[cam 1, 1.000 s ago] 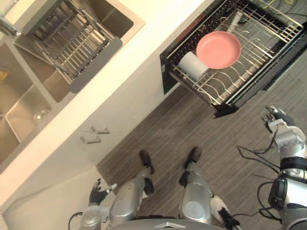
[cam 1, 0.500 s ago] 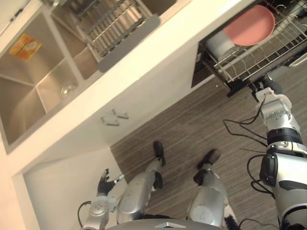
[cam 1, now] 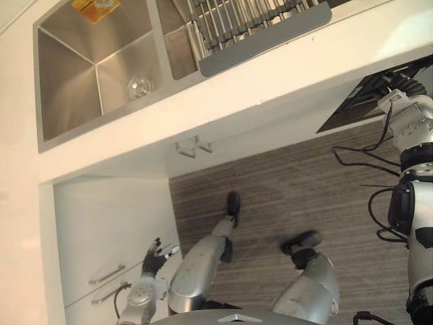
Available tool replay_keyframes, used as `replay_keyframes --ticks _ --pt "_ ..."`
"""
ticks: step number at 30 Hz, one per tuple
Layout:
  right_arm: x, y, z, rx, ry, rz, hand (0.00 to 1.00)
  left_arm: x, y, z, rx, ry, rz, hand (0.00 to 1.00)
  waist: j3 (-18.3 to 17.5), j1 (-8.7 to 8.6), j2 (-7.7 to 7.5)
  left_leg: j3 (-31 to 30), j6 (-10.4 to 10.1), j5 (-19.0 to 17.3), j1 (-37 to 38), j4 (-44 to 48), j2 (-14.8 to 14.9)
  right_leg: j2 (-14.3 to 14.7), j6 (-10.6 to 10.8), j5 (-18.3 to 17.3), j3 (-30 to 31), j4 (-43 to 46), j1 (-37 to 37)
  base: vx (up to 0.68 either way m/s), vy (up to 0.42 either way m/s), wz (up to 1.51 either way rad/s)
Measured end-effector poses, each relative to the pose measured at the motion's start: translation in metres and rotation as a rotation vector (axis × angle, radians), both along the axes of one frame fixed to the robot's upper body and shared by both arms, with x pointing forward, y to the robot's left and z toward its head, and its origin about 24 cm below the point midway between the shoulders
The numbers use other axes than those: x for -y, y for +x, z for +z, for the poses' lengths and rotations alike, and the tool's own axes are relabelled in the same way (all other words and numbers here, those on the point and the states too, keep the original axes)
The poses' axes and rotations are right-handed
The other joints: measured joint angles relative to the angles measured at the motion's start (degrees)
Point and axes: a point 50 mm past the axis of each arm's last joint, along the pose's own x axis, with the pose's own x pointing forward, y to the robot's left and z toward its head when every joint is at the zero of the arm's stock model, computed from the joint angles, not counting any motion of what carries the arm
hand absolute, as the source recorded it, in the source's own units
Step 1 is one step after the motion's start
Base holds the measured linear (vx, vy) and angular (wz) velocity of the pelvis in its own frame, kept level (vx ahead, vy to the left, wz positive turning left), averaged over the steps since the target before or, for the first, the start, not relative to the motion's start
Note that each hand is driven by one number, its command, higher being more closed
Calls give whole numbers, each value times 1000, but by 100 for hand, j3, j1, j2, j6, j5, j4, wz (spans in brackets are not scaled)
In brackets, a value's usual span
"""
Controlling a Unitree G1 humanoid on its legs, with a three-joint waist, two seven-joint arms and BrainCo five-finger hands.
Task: Walk over to the sink, pick up the cup, carry it to the dishwasher, place the cup inside the dishwasher, then close the dishwasher door
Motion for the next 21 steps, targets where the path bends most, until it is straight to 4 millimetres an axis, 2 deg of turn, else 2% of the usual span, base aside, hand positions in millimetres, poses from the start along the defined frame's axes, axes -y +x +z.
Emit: replay_keyframes --ticks 3,6,8,11,12,13,14,15,16,17,18,19,20,21 --pt "1 -1 7 -46 -126 -3 0 0 0 1 4 -4 -2 0 0 5 0 -33 -39 13 6 0 61 10 -37 -153 -33 127 -3 -15 -161 4" --pt "0 -1 20 -162 -393 -53 0 0 -2 3 16 -14 11 0 0 11 0 -22 -91 -2 62 1 130 59 -64 -243 -25 182 28 -16 -148 -3" --pt "-2 1 16 -207 -472 -72 0 0 -3 2 15 -25 28 0 1 -1 -1 20 -117 -21 145 1 170 115 -64 -258 -19 156 107 -3 -119 -6" --pt "-6 -5 -4 -181 -523 -50 0 -1 -4 3 36 -32 44 0 30 -90 -42 40 -183 -76 305 1 280 291 -52 -239 -35 -20 312 11 -105 -7" --pt "-19 -7 -24 -127 -474 24 0 -4 -6 3 45 -34 71 0 71 -179 -97 51 -214 -123 418 1 338 406 -32 -213 -31 -149 453 29 -91 -17" --pt "-35 -14 -53 -92 -432 110 0 -9 -8 4 53 -31 109 0 143 -254 -196 99 -239 -191 591 0 405 520 -12 -198 -17 -285 640 36 -92 -19" --pt "-42 -19 -74 -100 -411 143 0 -13 -9 4 55 -28 128 0 183 -301 -254 140 -256 -243 685 0 439 573 -2 -192 -10 -351 737 43 -82 -21" --pt "-54 -30 -105 -121 -378 182 0 -19 -11 3 55 -28 168 0 248 -375 -368 211 -259 -309 802 0 473 633 9 -190 -9 -419 860 68 -84 -15" --pt "-70 -52 -159 -181 -296 218 0 -31 -17 2 45 -30 245 0 204 -490 -568 240 -284 -382 855 -2 495 679 42 -201 -15 -479 924 59 -65 -13" --pt "-75 -64 -183 -221 -255 217 0 -35 -19 2 40 -28 271 0 195 -525 -673 268 -281 -418 873 -2 495 680 56 -209 -13 -490 937 77 -57 -9" --pt "-82 -85 -219 -293 -191 209 0 -42 -23 0 28 -20 303 0 180 -604 -828 307 -285 -483 914 -4 484 668 81 -215 -5 -495 974 76 -21 -12" --pt "-89 -115 -260 -386 -102 188 0 -48 -30 -1 9 -14 336 0 129 -693 -1053 357 -319 -609 1005 -9 446 631 126 -208 38 -460 1032 101 -27 -15" --pt "-93 -137 -285 -459 -49 162 0 -51 -36 -4 -14 -10 354 0 44 -765 -1222 392 -304 -695 1104 -37 431 590 166 -157 116 -398 1067 117 -17 -25" --pt "-95 -156 -306 -530 -22 129 0 -53 -43 -7 -39 -11 365 0 -36 -805 -1365 442 -283 -784 1281 -38 423 541 87 -65 274 -230 1110 129 10 -37"
